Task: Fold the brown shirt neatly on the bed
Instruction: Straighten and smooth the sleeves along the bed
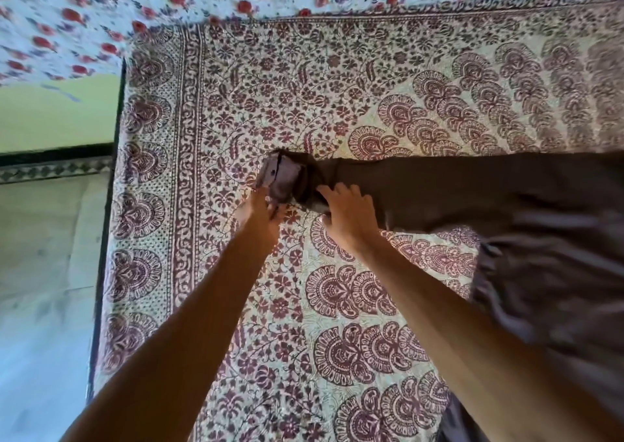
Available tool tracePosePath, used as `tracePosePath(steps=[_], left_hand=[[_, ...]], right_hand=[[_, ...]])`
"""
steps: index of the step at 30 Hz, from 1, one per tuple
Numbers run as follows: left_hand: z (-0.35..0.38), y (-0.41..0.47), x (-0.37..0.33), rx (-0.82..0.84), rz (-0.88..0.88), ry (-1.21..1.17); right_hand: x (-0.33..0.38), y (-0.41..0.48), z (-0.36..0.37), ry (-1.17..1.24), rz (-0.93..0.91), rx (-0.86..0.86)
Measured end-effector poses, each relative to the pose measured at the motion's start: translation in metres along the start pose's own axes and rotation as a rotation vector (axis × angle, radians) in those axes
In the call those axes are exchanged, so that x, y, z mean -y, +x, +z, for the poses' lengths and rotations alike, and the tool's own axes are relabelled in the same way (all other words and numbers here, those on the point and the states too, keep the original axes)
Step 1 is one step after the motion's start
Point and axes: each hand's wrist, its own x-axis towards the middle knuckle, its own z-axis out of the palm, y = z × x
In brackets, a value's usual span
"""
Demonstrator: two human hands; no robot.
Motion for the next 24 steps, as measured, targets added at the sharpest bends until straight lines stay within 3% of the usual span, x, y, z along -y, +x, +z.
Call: tracePosePath(steps=[4,7,10,13,15,16,20,24], left_hand=[[-0.011,0.033,0.006,0.015,-0.041,0.245],[-0.018,0.075,0.011,-0.026,-0.096,0.015],[-0.010,0.044,-0.019,-0.169,-0.050,-0.068],[-0.035,0.033,-0.039,-0.440,0.360,0.235],[-0.058,0.034,-0.044,-0.514,0.588,0.470],[-0.066,0.036,-0.044,-0.514,0.621,0.523],[-0.072,0.046,-0.034,-0.485,0.505,0.648],[-0.063,0.047,-0.028,-0.565,0.355,0.509]], right_hand=[[0.004,0.007,0.007,-0.004,-0.050,-0.044],[0.009,0.004,0.015,0.034,-0.113,-0.095],[0.010,0.000,0.020,0.100,-0.104,-0.159],[0.011,-0.001,0.023,0.114,-0.057,-0.220],[0.014,-0.001,0.023,0.107,-0.069,-0.238],[0.016,-0.001,0.025,0.092,-0.095,-0.238],[0.017,-0.006,0.031,-0.011,-0.185,-0.190],[-0.001,-0.021,0.025,-0.051,-0.133,-0.178]])
